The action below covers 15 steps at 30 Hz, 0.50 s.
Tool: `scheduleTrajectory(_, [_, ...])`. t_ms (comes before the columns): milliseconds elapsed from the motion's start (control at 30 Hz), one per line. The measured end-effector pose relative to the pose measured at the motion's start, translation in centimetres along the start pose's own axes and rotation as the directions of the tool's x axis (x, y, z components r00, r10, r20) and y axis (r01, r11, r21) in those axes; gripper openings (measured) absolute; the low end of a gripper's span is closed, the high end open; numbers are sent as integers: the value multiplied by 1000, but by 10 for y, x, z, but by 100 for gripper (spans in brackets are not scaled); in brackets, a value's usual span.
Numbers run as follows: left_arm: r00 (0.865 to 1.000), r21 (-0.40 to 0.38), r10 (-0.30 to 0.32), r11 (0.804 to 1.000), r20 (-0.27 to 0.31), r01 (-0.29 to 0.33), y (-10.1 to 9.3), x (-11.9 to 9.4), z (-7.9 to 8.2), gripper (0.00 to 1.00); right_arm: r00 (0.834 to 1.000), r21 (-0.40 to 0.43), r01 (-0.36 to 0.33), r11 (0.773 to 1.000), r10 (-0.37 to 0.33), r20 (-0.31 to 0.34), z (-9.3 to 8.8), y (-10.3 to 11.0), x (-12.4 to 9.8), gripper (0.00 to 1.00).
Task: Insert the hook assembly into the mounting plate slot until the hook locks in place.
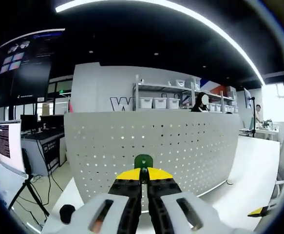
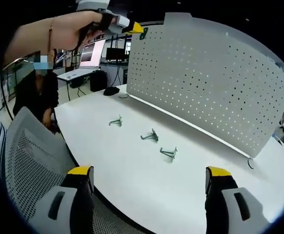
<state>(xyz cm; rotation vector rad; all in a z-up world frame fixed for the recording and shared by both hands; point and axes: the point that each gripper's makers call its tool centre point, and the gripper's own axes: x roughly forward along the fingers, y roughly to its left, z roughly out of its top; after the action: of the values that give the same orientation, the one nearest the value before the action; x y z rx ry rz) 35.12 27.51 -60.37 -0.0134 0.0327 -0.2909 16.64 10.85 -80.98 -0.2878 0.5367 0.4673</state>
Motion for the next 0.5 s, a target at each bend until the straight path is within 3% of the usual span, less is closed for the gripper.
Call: scheduleTrajectory(500, [999, 13, 37, 999, 24, -38, 1, 15, 8, 1, 1000, 7, 10, 1000, -10, 2, 0, -3, -1, 90])
